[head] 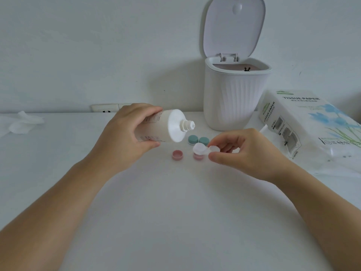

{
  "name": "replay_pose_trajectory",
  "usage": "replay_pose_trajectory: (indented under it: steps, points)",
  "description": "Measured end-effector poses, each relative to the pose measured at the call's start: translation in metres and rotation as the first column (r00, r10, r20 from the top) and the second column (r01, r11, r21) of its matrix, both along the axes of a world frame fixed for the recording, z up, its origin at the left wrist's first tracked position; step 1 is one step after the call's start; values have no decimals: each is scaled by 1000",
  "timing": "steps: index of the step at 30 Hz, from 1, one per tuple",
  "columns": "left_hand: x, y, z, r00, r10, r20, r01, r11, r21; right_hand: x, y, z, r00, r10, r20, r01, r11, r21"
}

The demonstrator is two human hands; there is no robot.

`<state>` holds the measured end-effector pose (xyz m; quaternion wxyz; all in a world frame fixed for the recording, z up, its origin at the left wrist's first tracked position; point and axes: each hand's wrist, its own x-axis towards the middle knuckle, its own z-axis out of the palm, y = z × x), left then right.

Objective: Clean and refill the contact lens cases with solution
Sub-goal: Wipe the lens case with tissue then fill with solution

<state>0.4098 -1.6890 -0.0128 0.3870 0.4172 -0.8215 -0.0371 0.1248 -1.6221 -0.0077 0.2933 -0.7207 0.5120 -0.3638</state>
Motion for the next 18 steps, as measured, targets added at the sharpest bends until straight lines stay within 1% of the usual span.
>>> replay_pose_trajectory:
  steps: [9,18]
  points:
    - [-7,1,0,987,-29,155,49,990,-129,-1,0,1,999,-28,33,28,1000,-5]
    - [-10,1,0,983,-6,183,46,975,-216,1,2,1,999,-13,39,13,1000,3]
